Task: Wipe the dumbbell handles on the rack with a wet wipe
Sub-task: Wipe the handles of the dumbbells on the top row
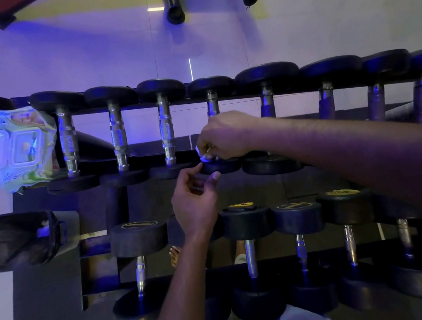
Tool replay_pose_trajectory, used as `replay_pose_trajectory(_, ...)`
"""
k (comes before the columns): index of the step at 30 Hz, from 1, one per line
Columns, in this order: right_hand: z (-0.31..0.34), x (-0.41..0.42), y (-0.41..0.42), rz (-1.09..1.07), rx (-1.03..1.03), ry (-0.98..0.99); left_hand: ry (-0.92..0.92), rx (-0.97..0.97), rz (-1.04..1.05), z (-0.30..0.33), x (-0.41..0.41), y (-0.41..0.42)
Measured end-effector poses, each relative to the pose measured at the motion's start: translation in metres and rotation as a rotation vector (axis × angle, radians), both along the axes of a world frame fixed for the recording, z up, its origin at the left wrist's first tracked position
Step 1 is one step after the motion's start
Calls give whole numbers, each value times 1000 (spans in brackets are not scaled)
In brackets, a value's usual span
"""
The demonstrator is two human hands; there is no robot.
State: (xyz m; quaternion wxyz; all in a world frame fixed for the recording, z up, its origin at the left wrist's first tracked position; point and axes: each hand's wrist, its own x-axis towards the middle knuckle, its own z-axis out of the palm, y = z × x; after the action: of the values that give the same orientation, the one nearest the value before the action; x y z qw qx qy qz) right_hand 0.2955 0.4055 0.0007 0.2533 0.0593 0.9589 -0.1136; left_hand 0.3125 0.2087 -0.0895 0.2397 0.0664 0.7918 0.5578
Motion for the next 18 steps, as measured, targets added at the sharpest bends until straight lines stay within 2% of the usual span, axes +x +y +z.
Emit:
replay_pose_trajectory(3,-4,7,-1,-112,-104,24,48,-19,17,6,7,0)
replay_pose_trajectory(6,-8,21,8,-366,-319,152,75,-35,13,8,20,-2)
replay_pose_trajectory(9,-18,42,14,-647,-489,385,-99,-48,96,6,32,-2)
replay_pose_trajectory(11,-24,53,16,-809,-573,519,-243,9,127,6,36,0)
replay_pose_trajectory(14,-31,60,18,-935,-594,672,-382,117,99,5,38,6)
replay_pose_trajectory(18,-37,55,20,-951,-522,800,-453,161,184,-4,36,17)
